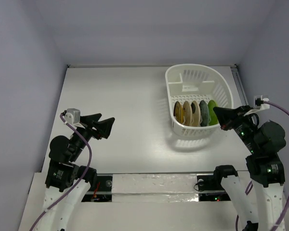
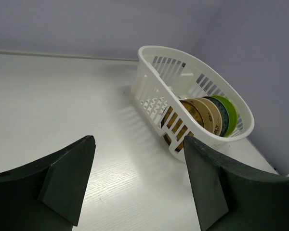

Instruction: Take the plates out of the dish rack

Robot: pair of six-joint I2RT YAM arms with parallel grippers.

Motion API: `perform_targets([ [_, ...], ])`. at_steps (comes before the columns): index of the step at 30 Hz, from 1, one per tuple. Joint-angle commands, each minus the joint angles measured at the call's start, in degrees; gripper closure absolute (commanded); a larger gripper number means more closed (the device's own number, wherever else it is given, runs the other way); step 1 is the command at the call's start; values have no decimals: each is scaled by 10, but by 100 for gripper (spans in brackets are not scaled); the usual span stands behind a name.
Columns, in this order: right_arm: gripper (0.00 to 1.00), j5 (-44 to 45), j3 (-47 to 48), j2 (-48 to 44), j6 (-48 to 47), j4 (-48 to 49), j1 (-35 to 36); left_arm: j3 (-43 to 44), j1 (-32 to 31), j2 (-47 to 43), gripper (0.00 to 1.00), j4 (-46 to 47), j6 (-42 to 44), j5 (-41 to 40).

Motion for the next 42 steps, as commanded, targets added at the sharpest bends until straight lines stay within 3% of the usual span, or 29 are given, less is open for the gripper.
perform_targets([
  [1, 100, -65, 20, 25, 16, 52, -4, 16, -2, 3, 29, 13, 10, 1],
  [3, 99, -74, 22, 48, 20, 64, -4, 15, -2, 3, 31, 13, 10, 2],
  [6, 96, -37, 30, 75, 18, 65, 36, 12, -2, 2, 43, 17, 10, 7],
  [8, 95, 18, 44, 103, 10, 54, 117, 11, -2, 4, 58, 16, 7, -3],
  [9, 94, 91, 52, 115, 8, 42, 153, 12, -2, 6, 65, 16, 7, -6],
  [10, 91, 131, 61, 128, 1, 34, 190, 11, -2, 7, 85, 14, 5, -13],
  [12, 89, 247, 93, 183, -7, 3, 280, 14, -2, 14, 100, 7, 2, -28],
  [14, 89, 314, 124, 245, -16, -19, 324, 17, -2, 20, 100, -4, -2, -50],
  [16, 100, 416, 137, 277, -18, -41, 372, 16, -2, 21, 100, -5, -4, -57],
  [18, 100, 476, 160, 321, -18, -68, 381, 15, -2, 22, 100, -6, -6, -65],
  [22, 100, 510, 182, 383, -22, -93, 387, 16, -2, 31, 100, -15, -10, -79],
  [24, 89, 518, 187, 407, -22, -98, 392, 16, -2, 34, 88, -15, -13, -81],
  [25, 70, 519, 194, 428, -23, -99, 399, 15, -2, 36, 79, -15, -15, -82],
  [28, 54, 525, 201, 456, -28, -100, 404, 13, -2, 43, 67, -15, -19, -79],
  [33, 53, 570, 215, 510, -21, -118, 404, 14, -2, 48, 55, -19, -21, -83],
  [42, 59, 612, 196, 573, -1, -124, 404, 15, 4, 32, 54, -17, -19, -79],
])
